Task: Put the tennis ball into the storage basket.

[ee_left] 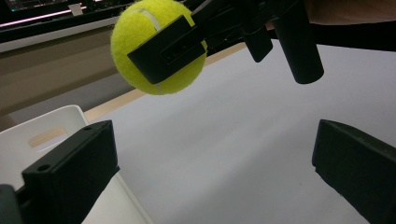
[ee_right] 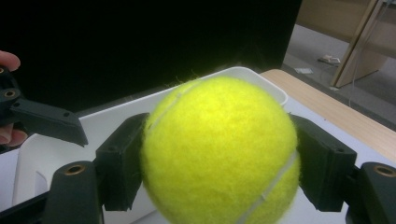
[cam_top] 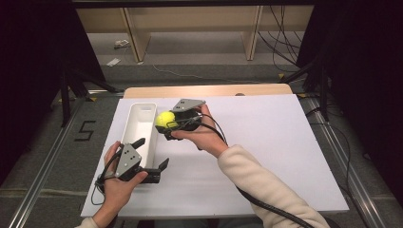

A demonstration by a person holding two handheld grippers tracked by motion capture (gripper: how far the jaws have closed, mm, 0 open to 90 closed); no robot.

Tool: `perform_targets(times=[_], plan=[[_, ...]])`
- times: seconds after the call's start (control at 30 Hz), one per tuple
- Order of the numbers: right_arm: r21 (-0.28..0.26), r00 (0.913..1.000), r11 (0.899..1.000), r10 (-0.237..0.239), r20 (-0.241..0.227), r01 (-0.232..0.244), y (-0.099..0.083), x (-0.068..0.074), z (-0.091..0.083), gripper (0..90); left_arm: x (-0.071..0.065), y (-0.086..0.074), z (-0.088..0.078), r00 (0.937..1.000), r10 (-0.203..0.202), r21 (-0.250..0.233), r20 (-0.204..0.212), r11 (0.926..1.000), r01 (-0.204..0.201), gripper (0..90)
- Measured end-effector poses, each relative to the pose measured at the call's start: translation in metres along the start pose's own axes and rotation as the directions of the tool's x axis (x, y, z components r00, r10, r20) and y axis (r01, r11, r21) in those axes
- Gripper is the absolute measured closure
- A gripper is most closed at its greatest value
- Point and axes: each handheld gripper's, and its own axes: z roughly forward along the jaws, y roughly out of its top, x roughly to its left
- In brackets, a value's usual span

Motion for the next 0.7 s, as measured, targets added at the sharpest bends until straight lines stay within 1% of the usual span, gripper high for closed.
perform_targets(times=[0.03, 0.07, 0.13, 0.2, 0.53, 0.57, 0.6, 0.63, 0.7], plan=[[0.0, 1.0, 1.0, 0.002, -0.001, -0.002, 0.0004, 0.0001, 0.0005, 27.3, 0.0, 0.0, 0.0, 1.0, 0.0, 0.0, 0.0, 1.0, 0.0, 0.0], [0.0, 1.0, 1.0, 0.003, 0.0, -0.003, 0.0006, 0.0001, 0.0007, 27.3, -0.0008, -0.0004, -0.0006, 0.9999, -0.009, 0.008, -0.005, 0.9999, 0.009, 0.0], [0.002, 1.0, 1.0, 0.006, -0.002, -0.006, 0.0007, 0.0003, 0.0008, 27.3, -0.0008, -0.0004, -0.0005, 0.9999, -0.01, 0.007, -0.005, 0.9999, 0.01, 0.0], [0.001, 1.0, 1.0, 0.004, -0.002, -0.004, 0.0012, 0.0004, 0.0013, 27.3, 0.0, 0.0, 0.0001, 1.0, 0.001, 0.001, 0.0, 1.0, -0.001, 0.0], [0.0, 1.0, 1.0, 0.0, -0.001, 0.0, 0.0038, 0.0009, 0.0029, 27.3, -0.0001, 0.0, 0.0001, 1.0, -0.001, 0.0, 0.0, 1.0, 0.001, 0.0], [-0.002, 1.0, 1.0, -0.002, -0.001, 0.002, 0.0041, 0.0009, 0.0033, 27.3, -0.0007, -0.0003, -0.0004, 0.9999, -0.01, 0.005, -0.004, 0.9999, 0.01, 0.0], [-0.002, 1.0, 1.0, -0.002, -0.002, 0.002, 0.0043, 0.0009, 0.0036, 27.3, -0.0008, -0.0003, -0.0004, 0.9999, -0.01, 0.005, -0.004, 0.9999, 0.01, 0.0], [-0.004, 1.0, 1.0, -0.003, -0.002, 0.003, 0.0044, 0.0009, 0.0039, 27.3, -0.0002, -0.0001, 0.0001, 1.0, -0.002, -0.001, 0.0, 1.0, 0.002, 0.0], [-0.004, 1.0, 1.0, -0.002, -0.002, 0.002, 0.0045, 0.0009, 0.0045, 27.3, 0.0, 0.0, -0.0001, 1.0, -0.002, 0.0, 0.0, 1.0, 0.002, 0.0]])
